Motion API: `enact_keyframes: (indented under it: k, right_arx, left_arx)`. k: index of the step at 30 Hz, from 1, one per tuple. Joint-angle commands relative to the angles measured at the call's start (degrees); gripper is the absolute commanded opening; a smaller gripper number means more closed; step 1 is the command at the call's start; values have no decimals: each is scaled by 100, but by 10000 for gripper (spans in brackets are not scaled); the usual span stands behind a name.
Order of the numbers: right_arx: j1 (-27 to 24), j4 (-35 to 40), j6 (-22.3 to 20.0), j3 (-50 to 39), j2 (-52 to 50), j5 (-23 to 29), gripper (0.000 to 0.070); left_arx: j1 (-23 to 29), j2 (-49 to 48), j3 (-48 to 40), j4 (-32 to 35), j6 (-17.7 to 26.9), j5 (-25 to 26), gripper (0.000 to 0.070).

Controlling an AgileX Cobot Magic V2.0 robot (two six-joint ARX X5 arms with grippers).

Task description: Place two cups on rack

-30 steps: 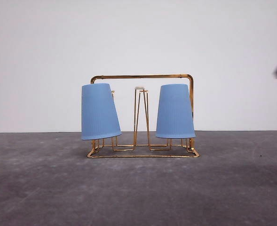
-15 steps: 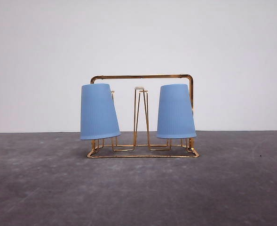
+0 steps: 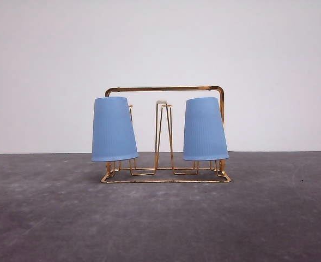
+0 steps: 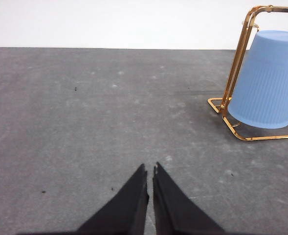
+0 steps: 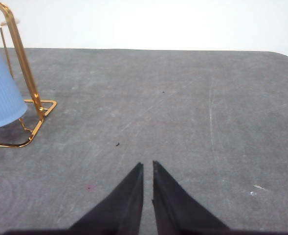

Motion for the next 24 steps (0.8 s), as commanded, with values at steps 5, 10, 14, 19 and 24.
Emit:
enact_keyframes:
  k: [5,10,14,19,24]
  right_arx:
    - [-2,61,-22,-24,0,17,32]
    - [-2,61,-22,-24,0,17,32]
    - [-2,61,-22,-24,0,17,32]
    - [-2,61,-22,-24,0,17,32]
    - [-2,61,-22,-24,0,17,32]
  left_arx:
    - [0,-11,-85,-15,57,-4,0]
    - [0,-11,-85,-15,57,-4,0]
    - [0,-11,-85,-15,57,-4,0]
    - [0,-11,-85,-15,57,-4,0]
    - [0,-11,-85,-15,57,-4,0]
